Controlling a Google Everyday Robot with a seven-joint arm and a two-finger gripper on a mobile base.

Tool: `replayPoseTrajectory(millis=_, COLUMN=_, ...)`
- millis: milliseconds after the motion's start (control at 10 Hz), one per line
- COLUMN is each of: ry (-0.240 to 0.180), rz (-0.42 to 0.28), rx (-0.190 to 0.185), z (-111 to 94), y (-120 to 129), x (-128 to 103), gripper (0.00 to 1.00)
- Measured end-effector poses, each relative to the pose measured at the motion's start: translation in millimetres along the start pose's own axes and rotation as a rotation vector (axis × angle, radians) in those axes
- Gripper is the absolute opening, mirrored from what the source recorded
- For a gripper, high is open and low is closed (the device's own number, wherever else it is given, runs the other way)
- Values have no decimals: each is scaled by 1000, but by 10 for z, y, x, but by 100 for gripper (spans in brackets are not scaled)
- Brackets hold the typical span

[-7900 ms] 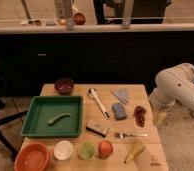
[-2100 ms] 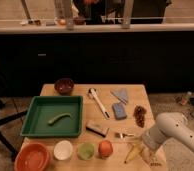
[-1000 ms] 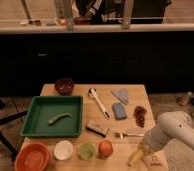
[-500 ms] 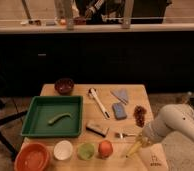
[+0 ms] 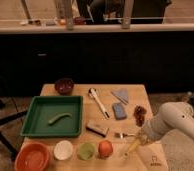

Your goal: Place banana in purple bowl

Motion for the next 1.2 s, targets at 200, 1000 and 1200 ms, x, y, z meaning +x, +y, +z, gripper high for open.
replayPoseTrajectory(millis=200, ry=0, rz=1, rx=2, z=2, y=-1, x=-1, gripper=0)
replayPoseTrajectory(millis=1000, ry=82, rz=30, rx=83, z=-40, y=-891, x=463, gripper=0)
replayPoseTrajectory(millis=1200, ry=74, rz=73, rx=110, z=-23, y=-1112, x=517, gripper=0)
